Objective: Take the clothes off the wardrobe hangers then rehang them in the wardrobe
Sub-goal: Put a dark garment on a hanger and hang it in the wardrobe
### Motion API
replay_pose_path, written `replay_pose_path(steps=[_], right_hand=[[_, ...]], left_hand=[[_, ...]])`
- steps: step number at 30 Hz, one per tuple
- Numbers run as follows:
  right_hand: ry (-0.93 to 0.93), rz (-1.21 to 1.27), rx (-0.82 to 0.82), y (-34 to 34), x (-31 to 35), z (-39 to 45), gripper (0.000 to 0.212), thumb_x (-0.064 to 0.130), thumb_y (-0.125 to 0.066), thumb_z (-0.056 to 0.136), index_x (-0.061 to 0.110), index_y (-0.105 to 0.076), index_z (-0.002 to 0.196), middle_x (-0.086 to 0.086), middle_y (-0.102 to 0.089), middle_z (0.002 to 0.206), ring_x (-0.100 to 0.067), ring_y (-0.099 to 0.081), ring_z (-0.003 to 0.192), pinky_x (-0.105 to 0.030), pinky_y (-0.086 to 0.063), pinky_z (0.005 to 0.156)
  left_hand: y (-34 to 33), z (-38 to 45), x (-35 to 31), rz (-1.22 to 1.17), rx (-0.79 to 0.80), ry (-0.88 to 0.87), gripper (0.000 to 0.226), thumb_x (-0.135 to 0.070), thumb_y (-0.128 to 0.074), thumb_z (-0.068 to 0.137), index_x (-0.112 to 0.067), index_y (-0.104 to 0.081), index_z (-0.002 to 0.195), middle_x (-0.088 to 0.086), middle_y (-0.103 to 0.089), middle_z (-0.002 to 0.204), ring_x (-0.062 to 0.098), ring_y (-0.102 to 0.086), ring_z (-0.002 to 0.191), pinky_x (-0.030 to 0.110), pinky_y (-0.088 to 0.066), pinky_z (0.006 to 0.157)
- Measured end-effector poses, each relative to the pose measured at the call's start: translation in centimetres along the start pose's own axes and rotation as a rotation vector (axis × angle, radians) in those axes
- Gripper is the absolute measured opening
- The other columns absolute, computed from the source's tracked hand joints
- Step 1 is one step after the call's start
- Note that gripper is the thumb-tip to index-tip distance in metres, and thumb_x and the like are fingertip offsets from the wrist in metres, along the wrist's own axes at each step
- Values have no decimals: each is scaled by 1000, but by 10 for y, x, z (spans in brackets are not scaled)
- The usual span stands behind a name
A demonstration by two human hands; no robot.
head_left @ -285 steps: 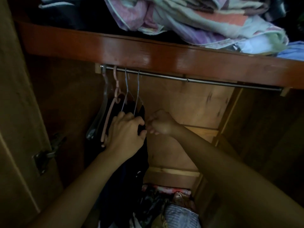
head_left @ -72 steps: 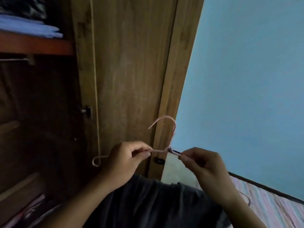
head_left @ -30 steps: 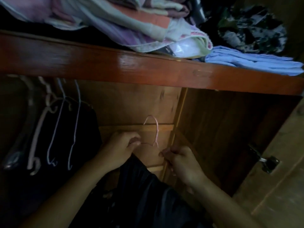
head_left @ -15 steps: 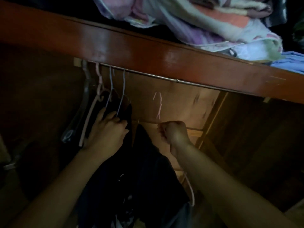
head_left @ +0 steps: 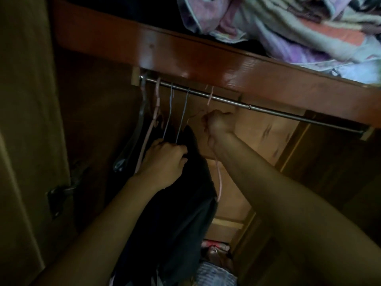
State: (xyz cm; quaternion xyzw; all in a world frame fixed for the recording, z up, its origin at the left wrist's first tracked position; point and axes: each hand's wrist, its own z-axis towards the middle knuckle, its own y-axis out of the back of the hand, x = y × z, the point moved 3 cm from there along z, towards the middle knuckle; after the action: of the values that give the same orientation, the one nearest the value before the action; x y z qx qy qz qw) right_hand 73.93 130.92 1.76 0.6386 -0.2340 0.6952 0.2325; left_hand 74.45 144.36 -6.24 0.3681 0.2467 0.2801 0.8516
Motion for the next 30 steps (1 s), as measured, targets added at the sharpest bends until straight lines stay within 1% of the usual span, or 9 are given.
replay_pose_path(steps=[3,8,11,14,16,18,19,23,30], right_hand=[[15,25,-34,-14,1,9,27,-7,-48,94,7,-50,71,-4,-46,64,0,-43,29,-12,-28,30],[-23,57,-55,-22,-5,28,28,1,-45,97,14,-47,73,-10,-56,87,-20,-58,73,-25,-46,51],[-132,58,133,-28,-14,30,26,2,-38,101,15,-43,79,-3,-49,83,-12,-52,67,-19,-49,48],[-198,51,136,-28,-28,31,27,4,-32,105,7,-51,85,-7,-55,80,-15,-54,64,-21,-45,51],[-220,0,221,-29,-36,30,32,10,-27,107,2,-57,98,-13,-64,98,-24,-64,85,-21,-42,62],[-230,-59,289,-25,-39,29,35,13,-29,107,-2,-54,126,-20,-62,126,-31,-60,118,-23,-46,72],[-226,-85,315,-21,-39,29,35,14,-31,107,-2,-51,131,-20,-61,131,-31,-58,123,-25,-48,79],[-190,-252,369,2,-42,28,35,22,-37,106,5,-60,124,-14,-67,124,-24,-64,107,-35,-49,102],[-195,-489,468,64,-56,16,25,20,-60,98,5,-68,116,-9,-73,110,-18,-70,94,-29,-55,91]], left_hand=[[3,-3,5,-16,12,8,18,-28,-54,97,-18,-69,99,4,-70,90,25,-61,83,26,-23,71],[4,-3,7,-8,56,-11,21,-30,-52,98,-17,-68,100,3,-70,90,23,-62,80,27,-32,71],[4,-2,0,-11,39,-9,22,-30,-50,99,-18,-68,99,3,-70,88,23,-62,79,27,-29,71],[5,-2,-7,-22,34,7,25,-30,-46,100,-19,-67,91,2,-68,82,24,-60,76,28,-24,70],[5,-1,-8,-36,47,14,27,-30,-44,101,-19,-66,89,2,-66,80,24,-60,75,30,-29,72],[7,0,-10,-40,48,23,27,-29,-44,101,-18,-66,89,3,-67,81,25,-61,76,31,-36,74],[9,0,-11,-36,38,24,27,-30,-46,101,-17,-67,90,4,-67,83,25,-61,77,31,-36,73],[17,-1,-19,-34,-92,20,15,-30,-62,92,-16,-67,95,4,-63,88,24,-57,87,30,-32,68],[15,6,-46,-121,-31,-34,17,-31,-66,91,-17,-69,100,0,-61,91,16,-55,84,26,-31,61]])
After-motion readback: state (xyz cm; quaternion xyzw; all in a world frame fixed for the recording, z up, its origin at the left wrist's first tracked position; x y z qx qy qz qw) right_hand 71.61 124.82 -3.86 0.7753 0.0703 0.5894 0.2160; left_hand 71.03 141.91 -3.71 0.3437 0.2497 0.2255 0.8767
